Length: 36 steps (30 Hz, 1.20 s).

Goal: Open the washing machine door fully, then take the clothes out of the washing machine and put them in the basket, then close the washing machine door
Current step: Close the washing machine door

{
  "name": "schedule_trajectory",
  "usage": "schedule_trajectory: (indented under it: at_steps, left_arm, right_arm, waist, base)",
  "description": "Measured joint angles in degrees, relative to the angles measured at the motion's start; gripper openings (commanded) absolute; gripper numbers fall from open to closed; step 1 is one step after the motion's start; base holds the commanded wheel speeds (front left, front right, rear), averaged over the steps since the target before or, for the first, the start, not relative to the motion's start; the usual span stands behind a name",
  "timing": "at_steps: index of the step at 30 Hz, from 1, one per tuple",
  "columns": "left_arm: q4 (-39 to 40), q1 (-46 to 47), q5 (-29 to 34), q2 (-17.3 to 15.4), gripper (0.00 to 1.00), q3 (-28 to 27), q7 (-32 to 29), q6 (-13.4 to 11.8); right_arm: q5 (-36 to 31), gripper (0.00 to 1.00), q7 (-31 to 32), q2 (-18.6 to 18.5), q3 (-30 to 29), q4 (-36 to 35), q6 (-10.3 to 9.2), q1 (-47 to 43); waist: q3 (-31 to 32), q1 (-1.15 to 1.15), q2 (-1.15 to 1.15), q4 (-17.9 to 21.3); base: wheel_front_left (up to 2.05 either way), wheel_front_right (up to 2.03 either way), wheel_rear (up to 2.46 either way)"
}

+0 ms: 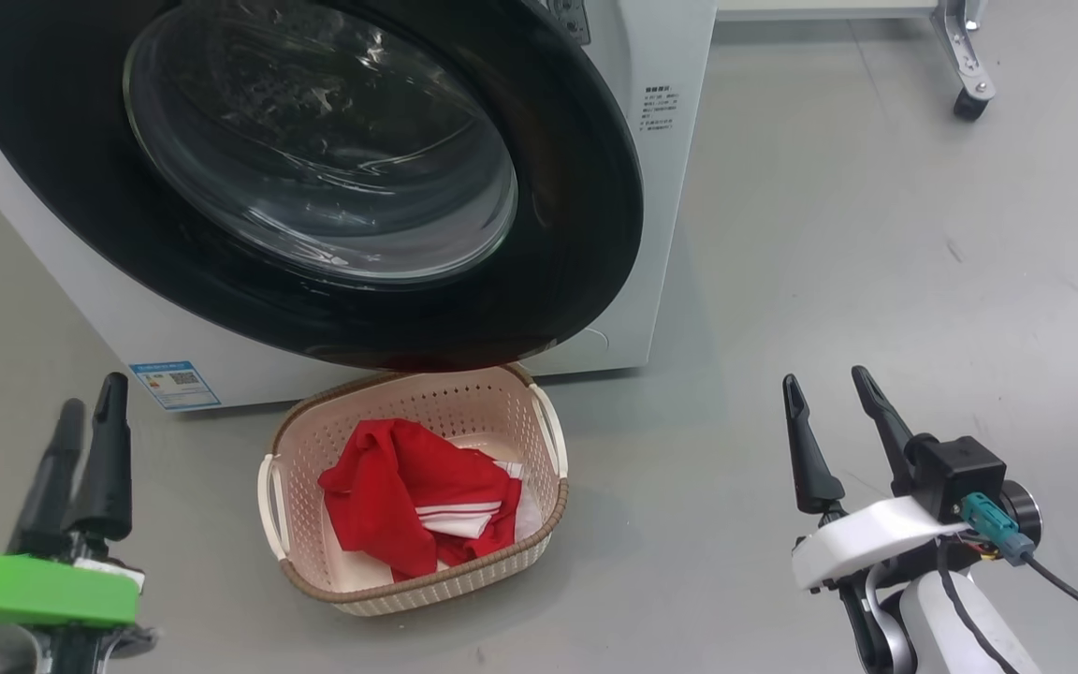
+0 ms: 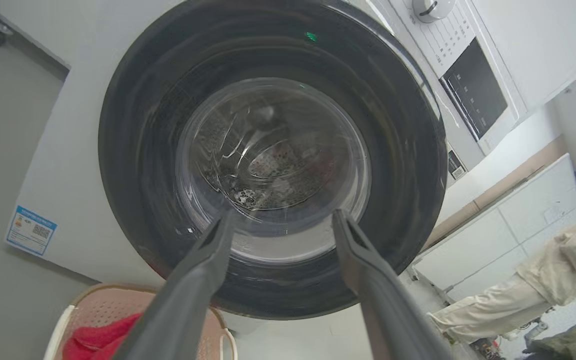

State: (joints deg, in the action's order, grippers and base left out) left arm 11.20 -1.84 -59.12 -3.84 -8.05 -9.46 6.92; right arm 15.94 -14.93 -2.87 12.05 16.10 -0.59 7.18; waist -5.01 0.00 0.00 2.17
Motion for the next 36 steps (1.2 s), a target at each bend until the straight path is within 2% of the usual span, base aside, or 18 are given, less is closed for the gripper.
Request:
schedule_trajectory:
  at_steps: [5,14,22,36]
  left_arm:
    - [0.49,-1.90,14.13,-3.85,1.00,2.10,6.31,0.00]
    - [-1.92,-5.75,30.11,-6.01,1.00,6.34,11.46,-0.54]
    - [-4.20,-9.64,37.21,-5.94,1.00,8.83,13.67,-4.49]
    - [-7.71,-11.41,41.40,-3.11,1.00,11.62,16.90,-9.03]
  right_arm:
    - [-0.56,1.00,0.00,-0.21,-0.52,-0.03,0.01,-1.24]
    - [-1.05,1.00,0.00,-0.65,-1.42,-0.19,0.01,-3.77]
    - [-1.45,1.00,0.00,-0.57,-1.41,-0.24,0.01,-5.58]
    - [-1.45,1.00,0.00,-0.37,-1.34,-0.25,0.01,-7.96]
  waist:
    - [1.35,0.00,0.00,-0.05]
    - [3.72,0.00,0.00,-0.35]
    - [4.75,0.00,0.00,-0.28]
    - [5.54,0.00,0.00,-0.32]
  base:
    - [0.00,0.00,0.00]
    - [0.00,0.00,0.00]
    - [0.00,0.00,0.00]
    - [0.00,0.00,0.00]
